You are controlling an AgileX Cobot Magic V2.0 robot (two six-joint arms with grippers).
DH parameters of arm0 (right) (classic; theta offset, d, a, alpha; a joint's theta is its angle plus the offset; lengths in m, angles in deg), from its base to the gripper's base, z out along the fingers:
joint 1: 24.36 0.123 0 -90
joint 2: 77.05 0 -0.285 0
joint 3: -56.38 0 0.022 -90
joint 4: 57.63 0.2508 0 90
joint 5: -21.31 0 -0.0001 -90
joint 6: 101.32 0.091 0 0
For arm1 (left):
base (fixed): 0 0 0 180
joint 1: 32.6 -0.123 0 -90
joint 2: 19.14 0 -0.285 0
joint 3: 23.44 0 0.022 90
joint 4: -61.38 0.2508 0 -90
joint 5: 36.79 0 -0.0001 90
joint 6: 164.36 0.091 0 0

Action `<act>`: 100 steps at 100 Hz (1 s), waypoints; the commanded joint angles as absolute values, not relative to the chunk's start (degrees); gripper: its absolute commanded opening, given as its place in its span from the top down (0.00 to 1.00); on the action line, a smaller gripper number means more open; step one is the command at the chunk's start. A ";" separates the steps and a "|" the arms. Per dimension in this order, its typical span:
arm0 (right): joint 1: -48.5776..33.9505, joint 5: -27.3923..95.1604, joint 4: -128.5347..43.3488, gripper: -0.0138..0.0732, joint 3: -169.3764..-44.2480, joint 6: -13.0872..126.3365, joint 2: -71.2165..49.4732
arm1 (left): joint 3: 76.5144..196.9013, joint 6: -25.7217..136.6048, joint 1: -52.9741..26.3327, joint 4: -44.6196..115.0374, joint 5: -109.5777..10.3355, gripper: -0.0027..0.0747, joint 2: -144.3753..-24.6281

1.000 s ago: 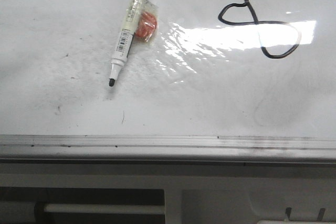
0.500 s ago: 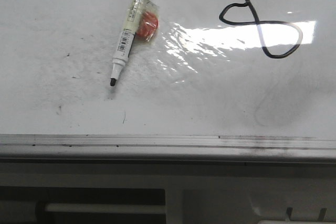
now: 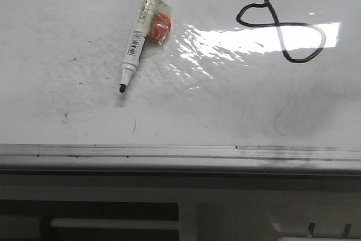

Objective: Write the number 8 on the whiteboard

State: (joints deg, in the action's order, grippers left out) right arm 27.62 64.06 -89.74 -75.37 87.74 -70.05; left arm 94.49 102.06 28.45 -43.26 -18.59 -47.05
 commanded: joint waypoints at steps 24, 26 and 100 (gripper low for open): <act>27.31 59.94 -91.53 0.89 -76.51 87.83 -69.18 | 86.36 38.31 15.34 46.50 -21.33 0.99 -47.11; 27.31 59.94 -91.53 0.89 -76.51 87.83 -69.18 | 85.89 34.18 13.48 51.45 -21.89 0.99 -47.11; 27.31 59.94 -91.53 0.89 -76.51 87.83 -69.18 | 77.47 8.58 -16.03 65.69 -52.28 0.99 -25.65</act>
State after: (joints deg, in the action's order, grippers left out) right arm 27.62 63.95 -89.74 -75.37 87.74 -70.05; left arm 79.75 9.16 -13.82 65.75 -54.45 -26.68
